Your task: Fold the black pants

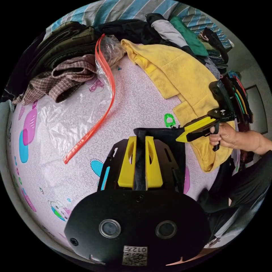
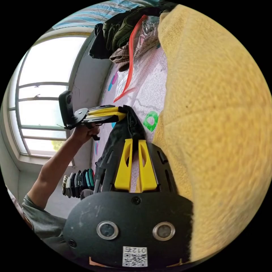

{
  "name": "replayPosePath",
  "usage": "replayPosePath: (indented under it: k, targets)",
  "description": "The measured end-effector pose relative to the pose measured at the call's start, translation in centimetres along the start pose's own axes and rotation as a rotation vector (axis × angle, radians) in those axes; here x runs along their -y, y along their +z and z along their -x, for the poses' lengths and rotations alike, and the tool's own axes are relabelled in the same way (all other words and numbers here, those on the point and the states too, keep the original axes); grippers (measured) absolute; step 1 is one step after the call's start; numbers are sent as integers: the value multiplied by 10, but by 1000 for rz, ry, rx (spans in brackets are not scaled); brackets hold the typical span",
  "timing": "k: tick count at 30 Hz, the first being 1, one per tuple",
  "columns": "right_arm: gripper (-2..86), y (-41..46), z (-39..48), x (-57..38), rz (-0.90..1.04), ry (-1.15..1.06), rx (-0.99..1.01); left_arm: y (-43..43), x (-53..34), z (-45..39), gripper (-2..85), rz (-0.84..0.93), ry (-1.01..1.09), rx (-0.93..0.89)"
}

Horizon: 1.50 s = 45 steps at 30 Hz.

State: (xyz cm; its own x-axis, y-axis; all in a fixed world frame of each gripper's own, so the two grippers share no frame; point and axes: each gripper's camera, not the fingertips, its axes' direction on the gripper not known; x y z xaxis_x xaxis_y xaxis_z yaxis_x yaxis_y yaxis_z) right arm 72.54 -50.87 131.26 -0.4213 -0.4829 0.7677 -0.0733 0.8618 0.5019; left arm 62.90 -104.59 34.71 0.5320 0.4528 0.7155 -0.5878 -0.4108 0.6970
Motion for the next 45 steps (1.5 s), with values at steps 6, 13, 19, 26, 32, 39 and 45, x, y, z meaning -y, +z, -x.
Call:
replayPosePath:
  k: [6,13,19,26,32,39,45]
  targets:
    - [-7,7,5,-15,-92,-22,61,-51,31,-19,25,23,46,40]
    - [-7,-22,19,-18,-268,-63,128,-173,85,-40,17,-91,145,65]
    - [-6,-41,86,-35,-356,-270,61,-298,108,-72,17,-159,261,137]
    - [-6,-9,204,-78,-358,-523,81,-453,72,-94,17,-266,273,216]
    - [-5,75,296,-136,-218,-690,136,-581,-29,-114,15,-325,251,264]
    - [-4,203,399,-205,-3,-852,203,-719,-188,-137,14,-421,139,341]
    - [-1,355,476,-279,240,-979,182,-794,-316,-149,12,-462,19,387]
